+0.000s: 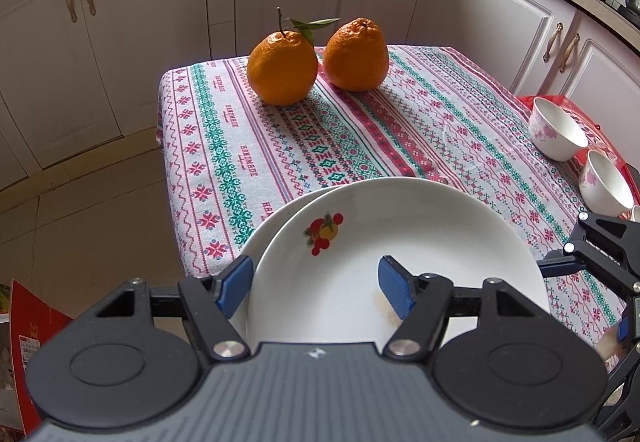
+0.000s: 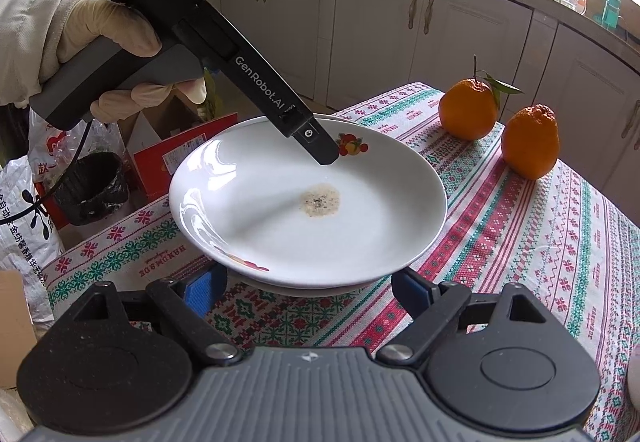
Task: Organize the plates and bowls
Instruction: 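Lower the plate onto the stack, open the left gripper and withdraw, then move the right gripper to a white bowl and grasp its rim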
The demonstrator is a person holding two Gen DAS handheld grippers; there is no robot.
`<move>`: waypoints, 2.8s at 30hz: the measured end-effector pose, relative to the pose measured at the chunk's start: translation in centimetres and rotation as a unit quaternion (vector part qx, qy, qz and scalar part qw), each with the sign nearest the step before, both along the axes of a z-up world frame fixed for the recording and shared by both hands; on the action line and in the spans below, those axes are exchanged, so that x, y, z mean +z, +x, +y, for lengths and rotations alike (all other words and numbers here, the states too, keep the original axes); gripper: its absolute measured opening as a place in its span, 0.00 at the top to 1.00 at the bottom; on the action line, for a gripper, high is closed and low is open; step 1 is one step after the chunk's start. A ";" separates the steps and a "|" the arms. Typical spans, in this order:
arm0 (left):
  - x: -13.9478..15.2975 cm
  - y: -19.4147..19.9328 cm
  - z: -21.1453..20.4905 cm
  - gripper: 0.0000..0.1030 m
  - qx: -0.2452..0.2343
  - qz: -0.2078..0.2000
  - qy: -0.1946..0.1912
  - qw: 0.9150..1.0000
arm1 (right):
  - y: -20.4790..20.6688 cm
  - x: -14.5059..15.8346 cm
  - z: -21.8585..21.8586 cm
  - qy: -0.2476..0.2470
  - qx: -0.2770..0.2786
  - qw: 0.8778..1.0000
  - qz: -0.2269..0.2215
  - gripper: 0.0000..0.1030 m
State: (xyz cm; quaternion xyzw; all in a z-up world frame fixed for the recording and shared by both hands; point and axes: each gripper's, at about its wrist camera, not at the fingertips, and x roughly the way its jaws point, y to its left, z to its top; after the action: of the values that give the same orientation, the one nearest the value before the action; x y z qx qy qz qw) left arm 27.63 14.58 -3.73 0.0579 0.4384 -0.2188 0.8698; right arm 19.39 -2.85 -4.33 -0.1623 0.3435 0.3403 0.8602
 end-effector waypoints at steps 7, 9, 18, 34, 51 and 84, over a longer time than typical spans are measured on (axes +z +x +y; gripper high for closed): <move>0.1 0.0 0.0 0.31 -0.001 -0.005 0.000 1.000 | 0.0 0.0 0.1 -0.001 0.001 1.000 0.000 0.09; 0.1 -0.1 -0.1 0.27 -0.002 -0.010 0.005 1.000 | 0.0 0.1 0.1 -0.001 0.000 1.000 -0.002 0.08; 0.3 -0.1 0.1 0.21 0.007 -0.022 0.012 1.000 | -0.4 0.5 -0.3 -0.001 -0.004 1.000 -0.009 0.02; 4.1 -7.8 -4.3 0.07 0.003 -0.135 -0.008 0.991 | -3.4 3.4 -5.2 0.011 -0.057 0.997 -0.055 0.00; 1.8 -16.3 -15.6 0.04 -0.067 -0.119 -0.063 0.989 | -10.2 5.1 -17.7 0.027 -0.177 0.980 -0.083 0.00; -4.0 -20.4 -33.5 0.18 -0.276 -0.116 -0.044 0.953 | -10.6 1.1 -34.0 0.131 -0.327 0.934 0.059 0.19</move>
State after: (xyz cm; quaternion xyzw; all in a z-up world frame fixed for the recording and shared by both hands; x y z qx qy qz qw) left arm 7.19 -18.94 -7.72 0.1629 0.2915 -0.4616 0.8218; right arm 8.74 -36.90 -3.27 0.0937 0.3796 0.0913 0.9159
